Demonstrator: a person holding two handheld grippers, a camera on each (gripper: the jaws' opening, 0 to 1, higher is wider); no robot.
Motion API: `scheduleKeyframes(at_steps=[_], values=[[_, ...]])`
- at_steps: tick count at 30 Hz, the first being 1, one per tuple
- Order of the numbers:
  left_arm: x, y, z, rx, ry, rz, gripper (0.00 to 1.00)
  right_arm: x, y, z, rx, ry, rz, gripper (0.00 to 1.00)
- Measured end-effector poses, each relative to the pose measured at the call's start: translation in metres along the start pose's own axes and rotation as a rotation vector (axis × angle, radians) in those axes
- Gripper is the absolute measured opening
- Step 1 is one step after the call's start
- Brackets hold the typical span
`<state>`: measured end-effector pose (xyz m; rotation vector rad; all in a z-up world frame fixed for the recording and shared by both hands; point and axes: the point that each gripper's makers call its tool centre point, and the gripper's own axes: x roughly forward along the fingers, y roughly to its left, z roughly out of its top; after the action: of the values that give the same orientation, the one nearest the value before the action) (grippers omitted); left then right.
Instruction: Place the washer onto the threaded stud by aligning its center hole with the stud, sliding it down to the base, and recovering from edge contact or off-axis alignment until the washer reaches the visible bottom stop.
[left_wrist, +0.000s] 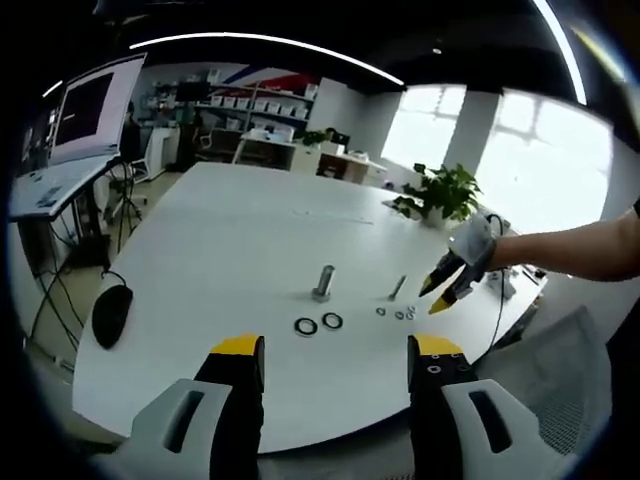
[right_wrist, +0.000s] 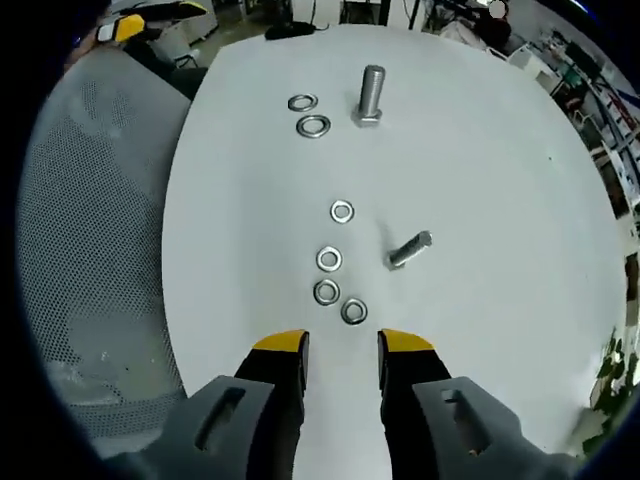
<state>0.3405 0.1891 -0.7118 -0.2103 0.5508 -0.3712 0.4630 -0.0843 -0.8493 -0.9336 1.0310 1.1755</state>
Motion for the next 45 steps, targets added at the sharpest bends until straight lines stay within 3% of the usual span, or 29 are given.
scheduleKeyframes(at_steps=[19, 27, 45], values=[[0.001, 0.003, -0.006, -0.003, 0.036, 0.010, 0.55, 0.012, -0.005, 0.005, -0.092, -0.010, 0.040, 0.28], [0.001, 0.004, -0.007, -0.006, 0.044, 0.016, 0.55, 0.020, -0.003, 0.002, -0.164, 0.031, 0.051, 0.24], [0.000, 0.006, -0.007, -0.010, 0.039, 0.022, 0.55, 0.021, -0.005, 0.007, -0.100, 0.001, 0.069, 0.15]])
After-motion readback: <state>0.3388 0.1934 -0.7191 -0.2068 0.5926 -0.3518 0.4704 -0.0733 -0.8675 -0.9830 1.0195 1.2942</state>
